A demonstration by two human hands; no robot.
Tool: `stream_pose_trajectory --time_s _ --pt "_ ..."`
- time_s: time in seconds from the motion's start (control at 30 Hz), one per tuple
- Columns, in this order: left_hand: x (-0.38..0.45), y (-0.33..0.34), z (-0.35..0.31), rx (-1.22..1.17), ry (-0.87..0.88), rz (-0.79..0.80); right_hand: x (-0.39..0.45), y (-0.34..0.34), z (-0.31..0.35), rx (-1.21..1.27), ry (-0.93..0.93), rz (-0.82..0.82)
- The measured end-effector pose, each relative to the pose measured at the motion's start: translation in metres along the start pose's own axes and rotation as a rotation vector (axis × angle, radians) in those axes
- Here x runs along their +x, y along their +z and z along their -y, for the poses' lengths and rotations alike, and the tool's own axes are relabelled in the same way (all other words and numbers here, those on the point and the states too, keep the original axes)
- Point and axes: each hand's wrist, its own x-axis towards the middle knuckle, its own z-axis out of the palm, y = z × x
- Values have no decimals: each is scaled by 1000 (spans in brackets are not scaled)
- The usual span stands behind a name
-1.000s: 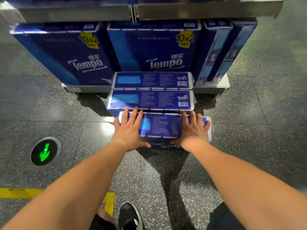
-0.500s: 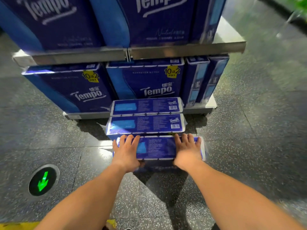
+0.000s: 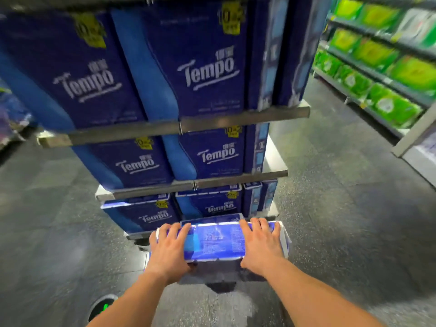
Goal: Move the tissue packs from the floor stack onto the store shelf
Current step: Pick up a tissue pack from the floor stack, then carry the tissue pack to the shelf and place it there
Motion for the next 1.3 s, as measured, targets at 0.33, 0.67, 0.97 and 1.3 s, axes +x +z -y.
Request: stream_pose_trajectory --time_s 0.33,0.67,0.97,1.3 --pt "-50 -216 -10 20 31 -229 -97 -198 -1 -15 -59 -179" --pt "-107 -383 -56 104 65 -443 -189 -318 -23 46 -27 -435" --pt "-147 -479 -96 116 86 -620 -252 -394 -49 62 -61 -707" --pt "-94 -595 -136 134 95 -1019 -247 -527 -101 -131 -6 -1145"
